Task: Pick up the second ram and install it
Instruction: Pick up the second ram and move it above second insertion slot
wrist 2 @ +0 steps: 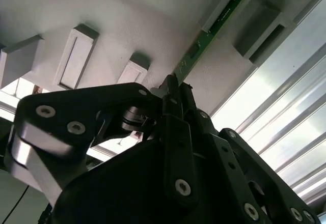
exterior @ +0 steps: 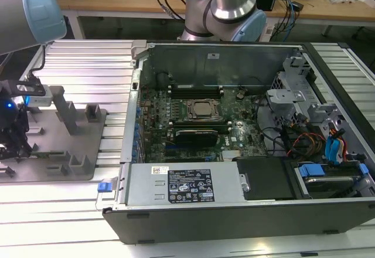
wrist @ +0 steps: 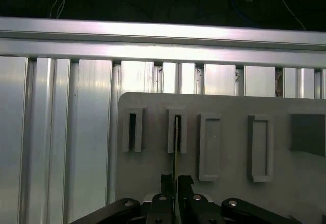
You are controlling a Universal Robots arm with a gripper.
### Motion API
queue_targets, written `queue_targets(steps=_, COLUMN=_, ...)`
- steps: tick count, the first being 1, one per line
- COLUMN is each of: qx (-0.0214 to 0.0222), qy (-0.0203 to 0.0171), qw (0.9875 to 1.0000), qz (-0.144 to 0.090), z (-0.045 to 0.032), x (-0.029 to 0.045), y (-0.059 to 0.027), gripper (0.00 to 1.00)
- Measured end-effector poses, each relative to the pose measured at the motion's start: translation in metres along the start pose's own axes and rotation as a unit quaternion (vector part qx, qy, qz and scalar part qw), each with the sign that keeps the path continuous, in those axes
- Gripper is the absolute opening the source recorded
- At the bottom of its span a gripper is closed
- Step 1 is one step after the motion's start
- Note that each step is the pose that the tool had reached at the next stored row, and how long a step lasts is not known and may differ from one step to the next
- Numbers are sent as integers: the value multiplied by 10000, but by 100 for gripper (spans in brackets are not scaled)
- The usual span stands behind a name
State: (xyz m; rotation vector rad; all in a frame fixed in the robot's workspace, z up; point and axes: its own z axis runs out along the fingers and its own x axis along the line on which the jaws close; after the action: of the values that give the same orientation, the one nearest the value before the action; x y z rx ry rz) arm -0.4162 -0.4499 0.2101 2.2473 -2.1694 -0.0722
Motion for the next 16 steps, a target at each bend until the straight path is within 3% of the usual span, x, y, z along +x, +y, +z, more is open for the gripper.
queue_targets(steps=2, qx=0, qy=0, qw=10000, qz=0, z=-4, x=0, y=0, gripper=9)
queue_targets(steps=16, qx=2, qy=-6, qw=9999, qz=114, z=-32, x=-1, y=2, gripper=9)
